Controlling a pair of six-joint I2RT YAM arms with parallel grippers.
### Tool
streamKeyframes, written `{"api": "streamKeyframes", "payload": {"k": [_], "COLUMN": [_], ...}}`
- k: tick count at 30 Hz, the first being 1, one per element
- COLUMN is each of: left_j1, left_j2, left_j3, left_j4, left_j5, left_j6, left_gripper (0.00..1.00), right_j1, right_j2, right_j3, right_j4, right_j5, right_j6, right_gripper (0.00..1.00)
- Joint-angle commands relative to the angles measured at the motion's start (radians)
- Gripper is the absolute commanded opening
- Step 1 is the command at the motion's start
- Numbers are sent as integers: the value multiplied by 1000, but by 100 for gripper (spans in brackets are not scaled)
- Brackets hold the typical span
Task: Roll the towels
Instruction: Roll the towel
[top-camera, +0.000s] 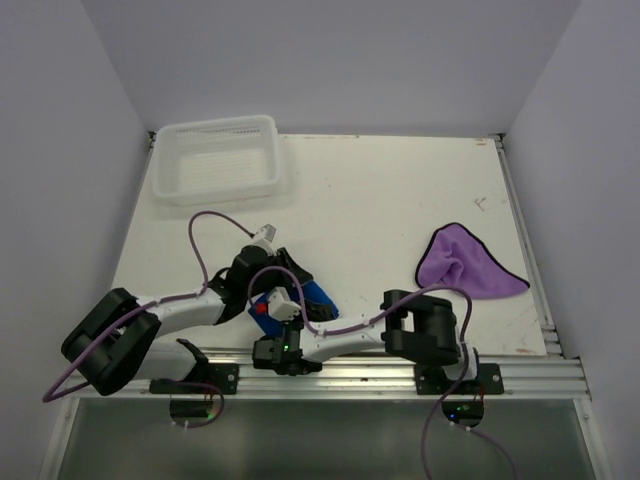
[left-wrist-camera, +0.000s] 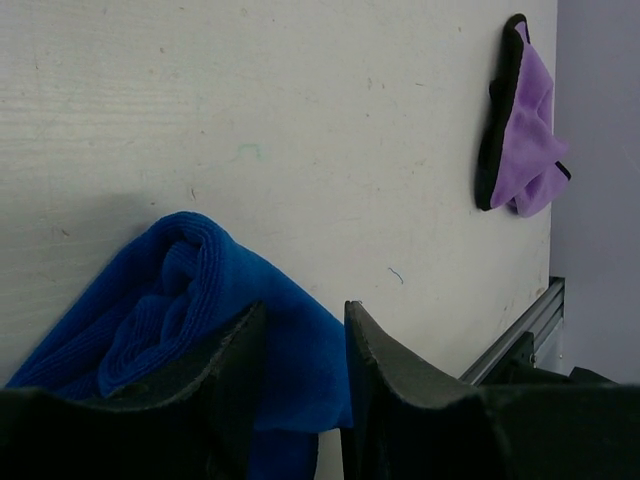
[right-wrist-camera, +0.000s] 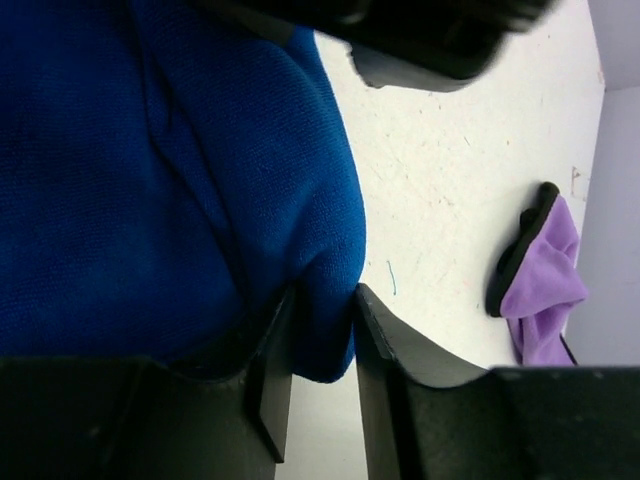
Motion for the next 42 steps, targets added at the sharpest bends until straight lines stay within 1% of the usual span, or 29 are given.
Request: {"api": "streamKeyframes", "payload": {"k": [1,3,6,9,11,12,13,14,15,16,17,18,19,20,21,22,23,25,26,27,29,30,32,34,38,42], "left_j1": [-6,-8,-6,-8,-8,-8,-6,-6,-8,-8,-6,-8,-8,-8,-6,-8,-6,-6,-8,-6,-8,-8,-8,-8,-6,-8], "left_j2": [37,45,45,37,31,30,27,24,22,21,20,19,20,20,19,19,17,14,10,7,-7,-10,-24,-29,-35,-35], "left_j3": [-39,-53,-64,-71,-74,-78,-82,-85,-87,-91,-94,-97,-101,-102,-104,-107,-108,-110,-111,-113,-117,-117,-127,-133,-148,-163], "left_j4": [-30,-20,-23,-32,-40,-41,-43,-44,-44,-44,-44,-44,-44,-44,-44,-44,-46,-47,-49,-50,-56,-58,-60,-61,-53,-43], "left_j5": [-55,-55,-70,-79,-84,-87,-88,-88,-90,-92,-93,-93,-93,-93,-93,-95,-95,-92,-92,-92,-95,-95,-98,-99,-96,-90], "left_j6": [32,29,31,34,37,37,38,38,40,41,41,41,41,41,43,43,41,43,43,43,43,43,40,40,37,32], "left_gripper": [42,42,41,41,41,41,41,41,41,41,41,41,41,41,41,41,41,41,41,41,40,40,41,40,40,40], "right_j1": [12,11,9,9,11,9,9,11,9,9,0,-6,-18,-50,-73,-98,-163,-217,-271,-294,-346,-368,-423,-452,-514,-526], "right_j2": [-113,-157,-214,-265,-300,-344,-377,-409,-485,-527,-567,-616,-695,-742,-777,-841,-865,-900,-914,-915,-899,-891,-866,-831,-784,-719], "right_j3": [-24,-59,-100,-136,-181,-200,-223,-279,-310,-343,-413,-447,-479,-539,-567,-591,-632,-669,-694,-699,-705,-706,-716,-716,-720,-720], "right_j4": [99,136,162,168,205,220,269,299,367,413,465,557,601,636,697,723,747,806,826,834,849,865,886,931,972,1001], "right_j5": [-4,-18,-33,-47,-64,-90,-107,-126,-165,-197,-232,-264,-344,-378,-421,-462,-560,-625,-675,-734,-778,-841,-895,-947,-1002,-1042], "right_j6": [14,16,27,57,59,57,44,36,28,10,-40,-59,-82,-84,-84,-82,-78,-73,-76,-70,-62,-53,-26,-3,22,24], "right_gripper": [35,40,45,47,48,48,48,48,48,49,49,49,49,49,49,49,50,51,52,52,54,55,56,56,56,55]}}
